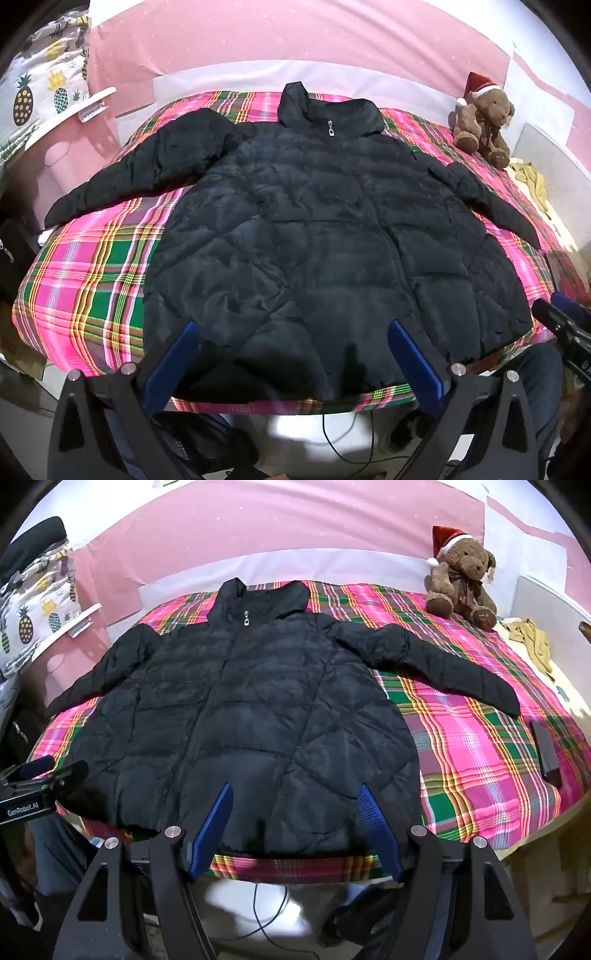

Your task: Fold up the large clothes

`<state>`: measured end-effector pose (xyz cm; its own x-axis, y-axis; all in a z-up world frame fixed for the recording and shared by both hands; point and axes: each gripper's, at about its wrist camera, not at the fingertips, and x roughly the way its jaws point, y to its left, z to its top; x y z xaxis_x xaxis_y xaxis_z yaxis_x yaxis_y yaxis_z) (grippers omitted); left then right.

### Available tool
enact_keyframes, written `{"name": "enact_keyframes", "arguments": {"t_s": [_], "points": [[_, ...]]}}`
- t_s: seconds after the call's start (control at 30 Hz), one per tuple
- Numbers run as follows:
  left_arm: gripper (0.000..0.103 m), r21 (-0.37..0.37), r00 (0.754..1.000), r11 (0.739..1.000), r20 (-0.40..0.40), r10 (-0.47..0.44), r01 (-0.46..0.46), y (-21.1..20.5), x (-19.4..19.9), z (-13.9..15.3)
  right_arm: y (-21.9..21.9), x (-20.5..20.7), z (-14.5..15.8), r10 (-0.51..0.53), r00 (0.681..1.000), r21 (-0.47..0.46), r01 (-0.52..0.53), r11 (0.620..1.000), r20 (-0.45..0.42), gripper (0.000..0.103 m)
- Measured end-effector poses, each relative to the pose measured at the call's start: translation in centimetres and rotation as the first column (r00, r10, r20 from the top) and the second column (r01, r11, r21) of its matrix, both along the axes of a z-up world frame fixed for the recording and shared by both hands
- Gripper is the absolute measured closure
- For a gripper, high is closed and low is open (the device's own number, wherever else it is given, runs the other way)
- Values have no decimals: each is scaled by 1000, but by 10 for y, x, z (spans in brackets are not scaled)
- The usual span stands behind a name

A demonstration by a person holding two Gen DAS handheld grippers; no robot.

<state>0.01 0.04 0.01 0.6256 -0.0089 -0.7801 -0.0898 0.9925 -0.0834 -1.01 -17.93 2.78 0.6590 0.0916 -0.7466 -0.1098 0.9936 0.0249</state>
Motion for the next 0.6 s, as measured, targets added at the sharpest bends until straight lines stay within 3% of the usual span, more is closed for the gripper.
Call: {"name": "enact_keyframes", "arguments": {"t_s": [0.6], "points": [[0, 3, 1000, 1000, 3, -5, 5, 3, -1, -2, 0, 0, 1, 0, 1000, -7, 0, 1000, 5, 33]]}}
